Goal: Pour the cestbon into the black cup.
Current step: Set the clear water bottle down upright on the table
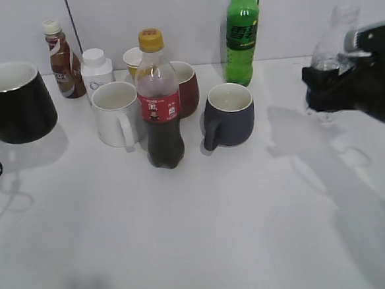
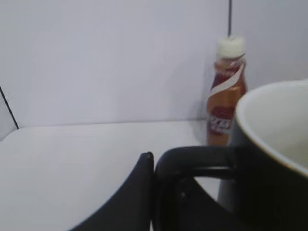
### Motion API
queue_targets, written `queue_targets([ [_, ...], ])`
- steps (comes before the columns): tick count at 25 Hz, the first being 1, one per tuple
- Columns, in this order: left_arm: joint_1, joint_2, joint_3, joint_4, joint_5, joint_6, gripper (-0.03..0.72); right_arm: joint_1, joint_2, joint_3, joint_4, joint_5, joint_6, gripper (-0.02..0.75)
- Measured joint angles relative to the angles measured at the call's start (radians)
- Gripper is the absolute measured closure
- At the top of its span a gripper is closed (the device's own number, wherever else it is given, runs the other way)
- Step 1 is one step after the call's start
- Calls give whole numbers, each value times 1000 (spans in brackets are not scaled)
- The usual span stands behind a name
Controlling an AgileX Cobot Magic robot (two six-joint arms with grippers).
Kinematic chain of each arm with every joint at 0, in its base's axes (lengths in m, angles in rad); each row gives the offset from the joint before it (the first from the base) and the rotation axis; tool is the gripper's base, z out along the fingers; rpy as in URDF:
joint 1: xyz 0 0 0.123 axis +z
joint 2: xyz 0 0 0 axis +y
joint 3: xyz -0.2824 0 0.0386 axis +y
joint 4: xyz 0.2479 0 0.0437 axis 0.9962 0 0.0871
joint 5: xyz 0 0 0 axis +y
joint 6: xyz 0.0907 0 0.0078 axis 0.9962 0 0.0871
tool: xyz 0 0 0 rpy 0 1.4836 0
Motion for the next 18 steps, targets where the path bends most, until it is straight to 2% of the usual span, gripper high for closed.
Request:
queue_targets([
  [7, 38, 226, -129, 107, -52, -19, 643, -1, 196, -35, -23, -185, 1, 253],
  [12, 38, 339, -163, 122, -49, -19, 643, -1, 259, -60, -23, -212, 2, 253],
  [18, 39, 375, -165, 122, -78, -34, 643, -1, 316, -61, -25, -223, 3, 253],
])
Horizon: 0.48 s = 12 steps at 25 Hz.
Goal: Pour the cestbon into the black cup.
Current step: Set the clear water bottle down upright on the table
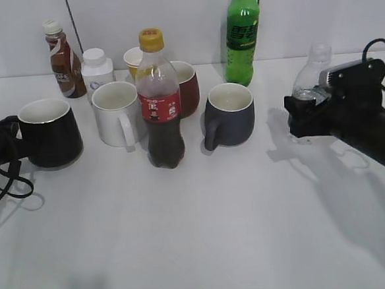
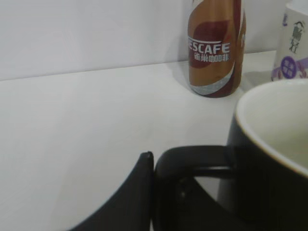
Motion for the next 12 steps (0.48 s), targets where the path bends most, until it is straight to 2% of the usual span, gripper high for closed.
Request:
queue_targets([
  [5, 1, 0, 3, 22, -3, 0, 632, 0, 37, 0, 0, -2, 3, 253],
  [12, 1, 0, 63, 34, -32, -7, 531, 0, 38, 0, -10, -12, 4, 253],
])
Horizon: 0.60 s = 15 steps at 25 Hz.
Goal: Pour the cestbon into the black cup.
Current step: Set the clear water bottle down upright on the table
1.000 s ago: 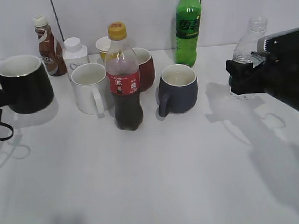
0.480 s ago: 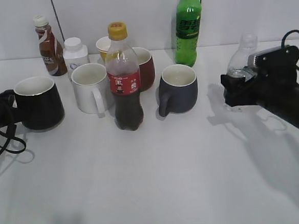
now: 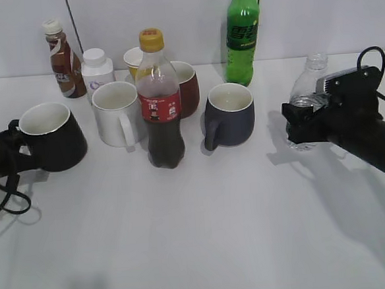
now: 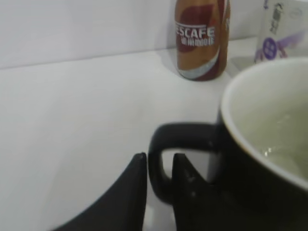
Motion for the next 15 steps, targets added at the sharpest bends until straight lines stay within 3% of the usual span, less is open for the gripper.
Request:
queue_targets([
  [15, 0, -79, 153, 3, -5, 0, 486, 0, 0, 0, -37, 0, 38, 253],
])
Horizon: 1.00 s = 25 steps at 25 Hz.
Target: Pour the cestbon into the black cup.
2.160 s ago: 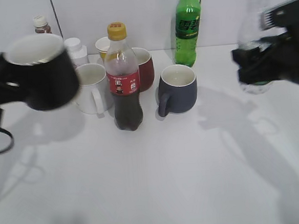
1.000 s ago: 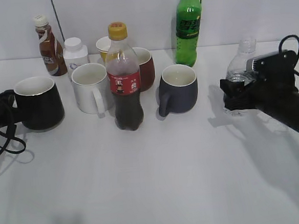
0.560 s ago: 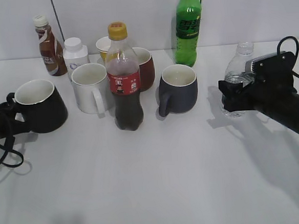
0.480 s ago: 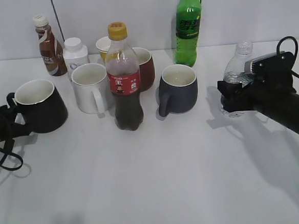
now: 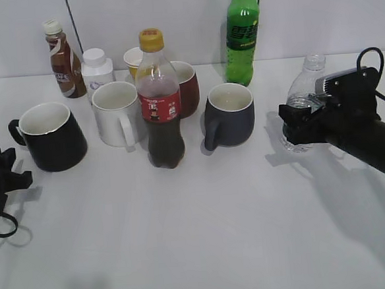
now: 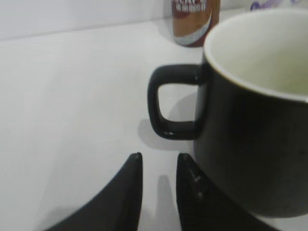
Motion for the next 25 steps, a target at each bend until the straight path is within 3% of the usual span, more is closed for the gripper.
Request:
queue_targets([
  [4, 0, -54, 31, 1, 0, 0, 480, 0, 0, 0, -1, 1, 8, 251],
  [9, 0, -133, 43, 1, 2, 0, 473, 0, -28, 0, -1, -3, 8, 92],
  [14, -14, -291, 38, -1, 123, 0, 458, 0, -189, -15, 7, 71, 9, 74],
  [17, -20, -438, 9, -5, 323, 0, 430, 0, -347, -47, 8, 204, 12, 75],
  [22, -20, -752, -107, -55, 926, 0, 338, 0, -598, -113, -21, 516, 37, 79],
  [25, -20, -952, -156, -56, 1192, 0, 278, 0, -744, -126, -76, 686, 155, 88],
])
